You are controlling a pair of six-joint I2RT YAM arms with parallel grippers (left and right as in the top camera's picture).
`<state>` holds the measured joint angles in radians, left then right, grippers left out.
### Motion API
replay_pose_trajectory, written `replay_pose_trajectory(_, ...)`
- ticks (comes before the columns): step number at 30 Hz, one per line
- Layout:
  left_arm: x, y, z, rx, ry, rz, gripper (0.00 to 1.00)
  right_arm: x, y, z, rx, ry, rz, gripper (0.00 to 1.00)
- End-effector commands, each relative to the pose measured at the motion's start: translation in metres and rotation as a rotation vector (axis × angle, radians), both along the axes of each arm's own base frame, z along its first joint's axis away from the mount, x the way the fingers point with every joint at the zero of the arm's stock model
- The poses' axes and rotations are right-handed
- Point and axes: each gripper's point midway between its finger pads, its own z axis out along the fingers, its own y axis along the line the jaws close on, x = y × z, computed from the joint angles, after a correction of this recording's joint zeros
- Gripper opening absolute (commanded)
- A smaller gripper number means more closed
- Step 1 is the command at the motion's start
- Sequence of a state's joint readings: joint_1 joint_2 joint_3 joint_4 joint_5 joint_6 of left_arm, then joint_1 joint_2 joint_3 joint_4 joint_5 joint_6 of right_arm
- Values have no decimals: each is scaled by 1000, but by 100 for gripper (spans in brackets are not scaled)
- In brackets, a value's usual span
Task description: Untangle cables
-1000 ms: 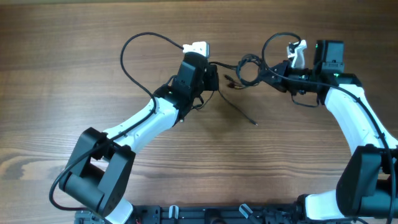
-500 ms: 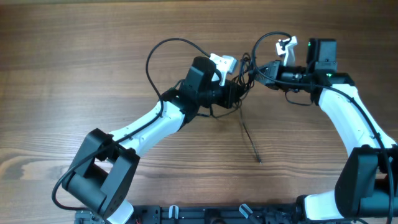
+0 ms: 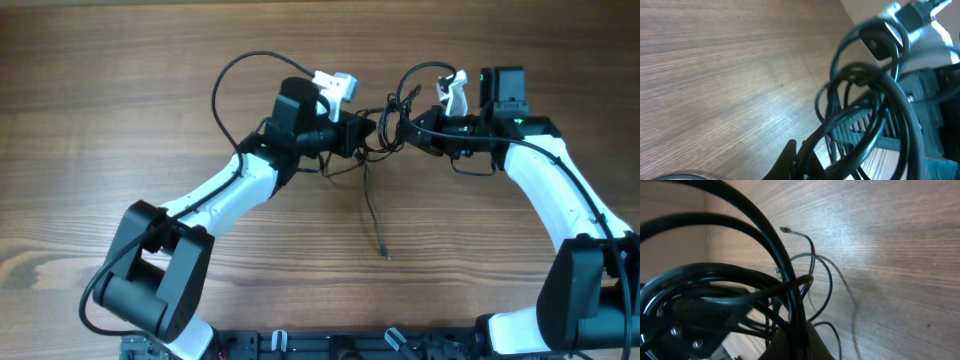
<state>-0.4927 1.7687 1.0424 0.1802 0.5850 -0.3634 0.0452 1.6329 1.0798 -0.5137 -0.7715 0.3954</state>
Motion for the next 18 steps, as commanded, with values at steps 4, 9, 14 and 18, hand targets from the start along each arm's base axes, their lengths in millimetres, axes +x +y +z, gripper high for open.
replay_pose_trajectory(4, -16, -32, 19, -28, -108, -94, 4, -1, 15, 15, 94, -36, 54, 4)
replay_pose_trajectory(9, -47, -61, 17, -18, -122, -185, 4, 0, 15, 16, 99, -28, 45, 4)
replay_pose_trajectory(14, -20, -40, 15, -2, -113, -77, 44, -1, 15, 14, 102, -4, 32, 4)
replay_pose_trajectory(18, 12, -3, 13, -54, 20, 85, 100, 1, 10, 10, 101, 73, -53, 4)
